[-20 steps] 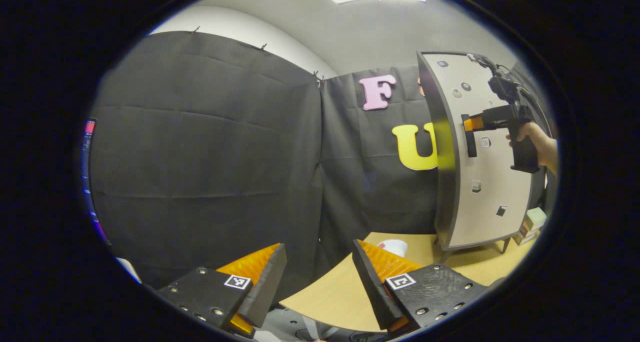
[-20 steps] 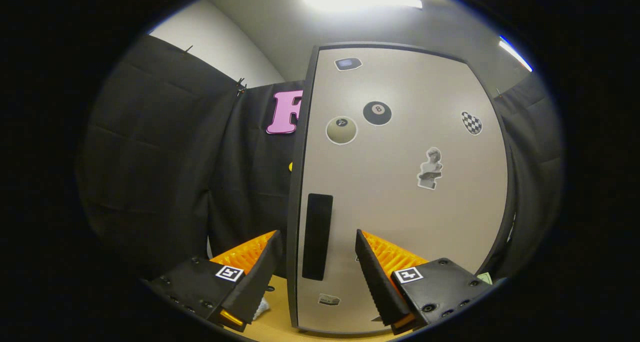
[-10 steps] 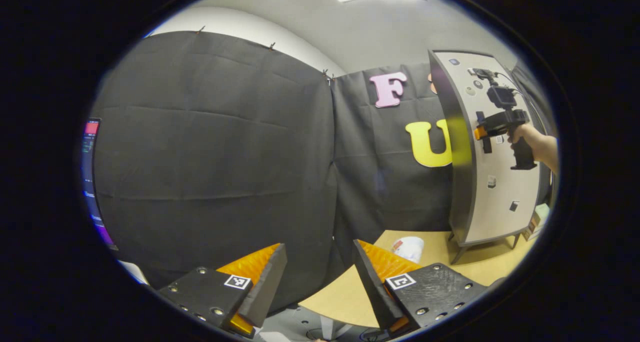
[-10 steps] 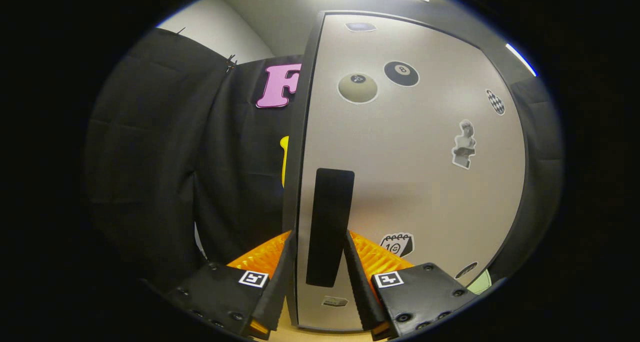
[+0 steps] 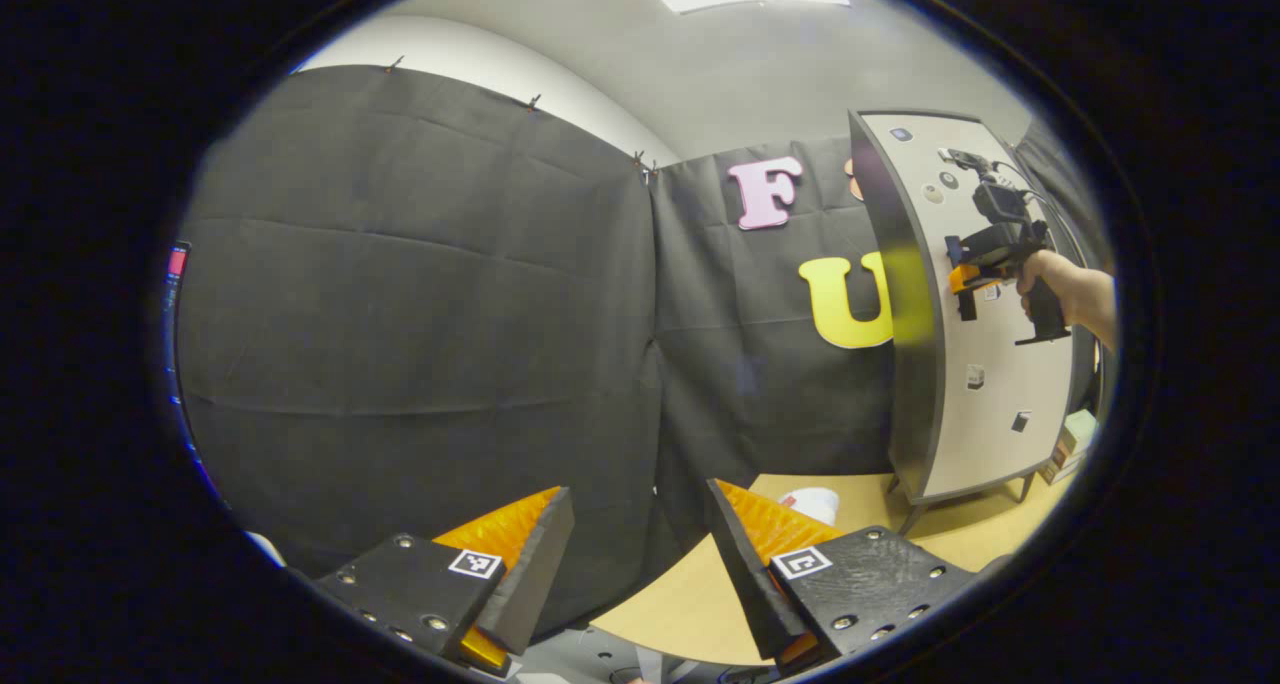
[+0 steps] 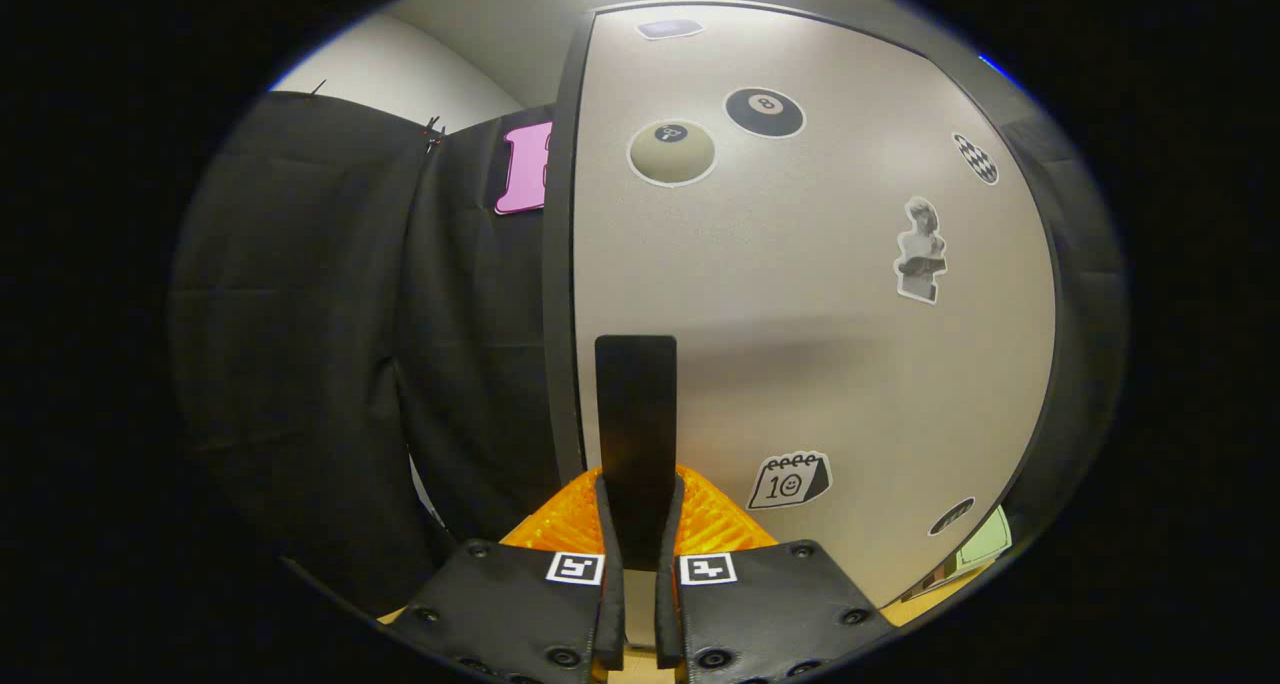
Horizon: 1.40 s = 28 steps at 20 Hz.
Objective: Open the cabinet door with the right hand, grasp the bottle in the cabinet with the left hand and place it on the coaster, then close the cabinet door with the right hand.
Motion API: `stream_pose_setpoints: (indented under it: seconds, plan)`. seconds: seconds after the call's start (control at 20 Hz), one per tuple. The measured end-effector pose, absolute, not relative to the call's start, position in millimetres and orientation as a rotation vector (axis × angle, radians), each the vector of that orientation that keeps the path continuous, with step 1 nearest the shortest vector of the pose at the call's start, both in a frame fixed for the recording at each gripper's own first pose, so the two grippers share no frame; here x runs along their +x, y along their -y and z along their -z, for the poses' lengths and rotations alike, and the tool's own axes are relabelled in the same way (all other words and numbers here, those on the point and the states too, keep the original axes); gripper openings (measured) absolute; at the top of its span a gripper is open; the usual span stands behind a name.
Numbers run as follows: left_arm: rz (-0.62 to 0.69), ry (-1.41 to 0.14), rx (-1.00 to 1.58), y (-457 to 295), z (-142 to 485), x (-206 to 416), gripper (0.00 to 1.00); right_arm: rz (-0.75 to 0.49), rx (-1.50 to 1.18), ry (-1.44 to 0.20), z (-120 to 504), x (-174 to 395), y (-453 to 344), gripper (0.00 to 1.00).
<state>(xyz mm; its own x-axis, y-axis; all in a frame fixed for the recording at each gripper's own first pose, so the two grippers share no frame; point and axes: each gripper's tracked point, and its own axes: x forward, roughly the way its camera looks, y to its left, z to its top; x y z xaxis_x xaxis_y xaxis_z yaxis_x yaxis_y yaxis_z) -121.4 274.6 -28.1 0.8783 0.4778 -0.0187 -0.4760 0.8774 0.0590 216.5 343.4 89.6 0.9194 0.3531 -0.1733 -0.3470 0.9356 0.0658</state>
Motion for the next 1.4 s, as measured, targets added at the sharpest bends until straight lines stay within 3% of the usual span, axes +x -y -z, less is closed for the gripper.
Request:
stream_pose_setpoints:
  seconds: [0.7, 1.4]
  plan:
    - [-0.257, 0.016, 0.041, -194.7, 15.7, -50.4, 0.81, -0.582, 0.087, -0.246, -96.9, 155.6, -312.7, 0.13]
    - [-0.087, 0.040, 0.029, -8.4, -3.3, -17.2, 0.81, -0.754, 0.108, -0.261, -95.5, 125.6, -241.6, 0.13]
